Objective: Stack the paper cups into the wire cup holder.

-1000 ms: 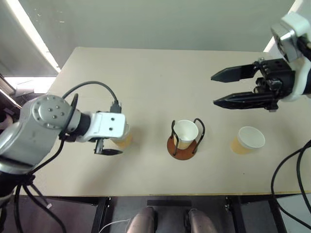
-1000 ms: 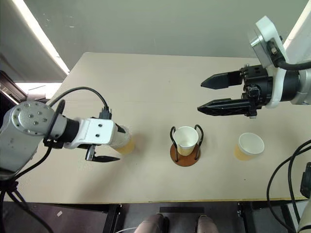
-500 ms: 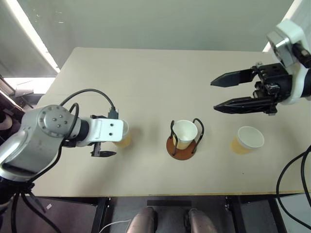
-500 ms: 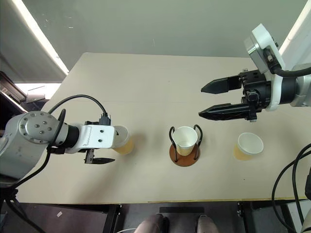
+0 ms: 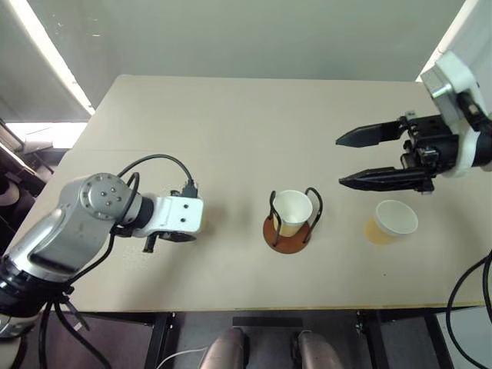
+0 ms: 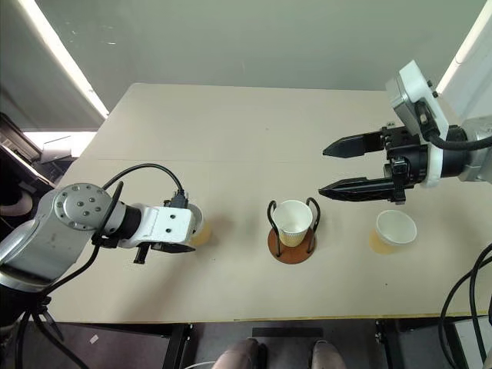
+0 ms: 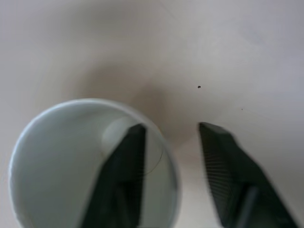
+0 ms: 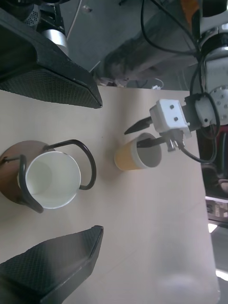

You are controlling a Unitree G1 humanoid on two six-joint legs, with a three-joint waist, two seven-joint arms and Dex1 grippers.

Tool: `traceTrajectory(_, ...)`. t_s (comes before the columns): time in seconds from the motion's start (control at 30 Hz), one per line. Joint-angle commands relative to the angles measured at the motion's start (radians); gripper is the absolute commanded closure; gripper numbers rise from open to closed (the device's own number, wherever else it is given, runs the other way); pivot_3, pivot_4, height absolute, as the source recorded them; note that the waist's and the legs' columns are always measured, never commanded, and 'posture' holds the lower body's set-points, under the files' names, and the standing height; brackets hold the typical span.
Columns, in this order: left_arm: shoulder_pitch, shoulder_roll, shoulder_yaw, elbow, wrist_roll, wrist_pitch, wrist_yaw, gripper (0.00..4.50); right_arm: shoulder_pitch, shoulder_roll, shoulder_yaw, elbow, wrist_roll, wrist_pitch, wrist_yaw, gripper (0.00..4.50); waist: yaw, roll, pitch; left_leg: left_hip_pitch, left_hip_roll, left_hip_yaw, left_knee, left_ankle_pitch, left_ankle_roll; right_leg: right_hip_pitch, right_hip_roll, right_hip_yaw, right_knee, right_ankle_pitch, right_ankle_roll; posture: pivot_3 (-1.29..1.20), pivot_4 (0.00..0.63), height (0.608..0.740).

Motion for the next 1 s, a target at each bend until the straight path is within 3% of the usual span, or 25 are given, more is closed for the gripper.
traceTrajectory(0.03,-0.075,-0.011,0.019,0.033,0.000,-0.033,-0.031,4.36,0.032,-0.057,-0.054,-0.049,0.018,-0.054,0.057,0.38,0.003,0.000,0.000,0.000,0.000,0.000,0.000,0.000,0.000,0.000,0.000,0.000,0.000,0.000,0.000,0.00,0.150,0.740)
traceTrajectory(0.2,-0.216,-0.071,0.005,0.106,-0.010,-0.035,-0.071,4.44,0.070,-0.121,-0.022,-0.059,-0.006,-0.091,0.112,0.38,0.001,0.000,0.000,0.000,0.000,0.000,0.001,0.000,0.000,0.000,0.000,0.000,0.000,0.000,0.000,0.00,0.150,0.740)
traceTrajectory(0.5,-0.523,-0.263,-0.008,0.274,-0.134,0.048,-0.199,4.44,0.077,-0.150,-0.005,-0.048,-0.008,-0.113,0.145,0.38,0.001,0.000,0.000,-0.001,0.000,0.000,0.002,0.000,0.000,0.000,-0.001,0.000,0.001,0.000,0.000,0.00,0.150,0.740)
traceTrajectory(0.8,-0.696,-0.401,-0.054,0.449,-0.181,-0.014,-0.296,4.44,0.098,-0.179,-0.043,-0.068,0.026,-0.079,0.125,0.38,0.004,0.000,0.000,-0.002,0.000,0.000,0.003,-0.001,0.000,0.000,-0.001,0.000,0.000,0.001,0.001,0.00,0.150,0.740)
traceTrajectory(1.0,-0.751,-0.440,-0.126,0.509,-0.247,-0.072,-0.299,4.44,0.128,-0.203,-0.069,-0.074,0.028,-0.079,0.113,0.38,0.003,0.000,0.000,-0.002,0.000,0.000,0.003,-0.001,0.001,0.000,0.000,0.000,0.000,0.001,0.001,0.00,0.150,0.740)
